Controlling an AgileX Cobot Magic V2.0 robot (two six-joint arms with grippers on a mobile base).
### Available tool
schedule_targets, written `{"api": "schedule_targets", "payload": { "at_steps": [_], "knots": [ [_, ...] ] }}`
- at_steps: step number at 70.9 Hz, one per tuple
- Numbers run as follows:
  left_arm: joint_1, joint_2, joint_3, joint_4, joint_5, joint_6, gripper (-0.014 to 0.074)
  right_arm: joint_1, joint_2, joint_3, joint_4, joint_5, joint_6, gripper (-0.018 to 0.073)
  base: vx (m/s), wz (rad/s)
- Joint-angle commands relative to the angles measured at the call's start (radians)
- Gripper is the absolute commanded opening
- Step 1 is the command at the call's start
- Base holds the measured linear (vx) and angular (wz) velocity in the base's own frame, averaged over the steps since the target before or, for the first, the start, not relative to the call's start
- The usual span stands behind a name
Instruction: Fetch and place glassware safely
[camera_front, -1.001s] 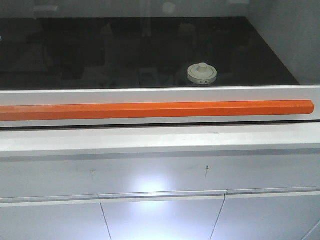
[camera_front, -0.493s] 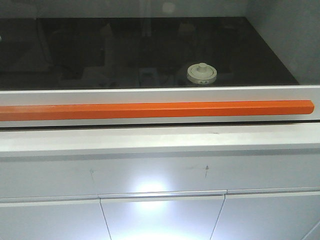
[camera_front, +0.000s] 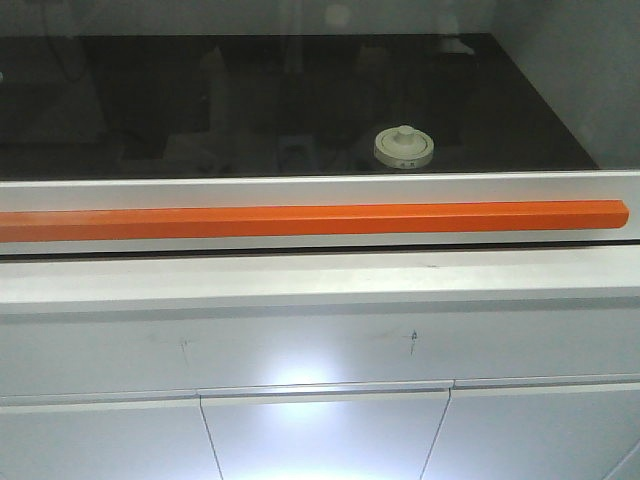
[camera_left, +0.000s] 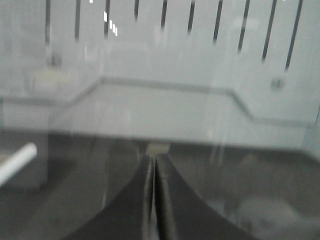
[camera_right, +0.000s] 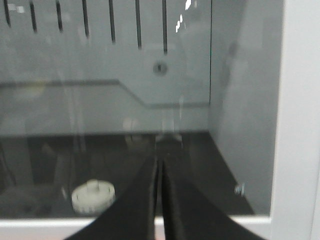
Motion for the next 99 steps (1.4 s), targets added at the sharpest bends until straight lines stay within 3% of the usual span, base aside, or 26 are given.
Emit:
{"api": "schedule_targets", "payload": {
  "at_steps": [1,18,32,53,70,86,99],
  "knots": [
    [-0.001,0.028,-0.037,-0.007,-0.018,-0.006,-0.0007,-0.001,0.081,-0.033,-0.009,-0.06,-0.008,-0.0003,0.0,0.0],
    [-0.001,0.041,-0.037,-0.007,0.096,-0.008,-0.0007,-0.001,0.248,-0.033,-0.009,-0.079,-0.008,-0.0003,0.0,0.0],
    [-0.001,0.041,-0.037,0.022,0.115,-0.005,-0.0007,0.002,0.292,-0.027,-0.009,-0.092,0.0,-0.0003,0.0,0.0],
    [-0.001,0.041,-0.037,0.128,0.107,-0.005,-0.0007,0.002,0.301,0.228,-0.07,-0.552,-0.003,-0.0003,0.0,0.0],
    [-0.001,0.041,-0.037,0.134,0.106,-0.005,-0.0007,-0.002,0.411,0.319,-0.068,-0.659,-0.013,-0.0003,0.0,0.0],
    [-0.002,0.041,-0.009,0.144,0.101,-0.001,-0.0007,-0.002,0.63,0.319,-0.064,-0.902,-0.038,-0.0003,0.0,0.0],
    [-0.002,0.041,0.175,0.209,-0.073,0.0,-0.0007,-0.002,0.755,0.319,-0.058,-1.021,-0.04,-0.0003,0.0,0.0]
  ]
}}
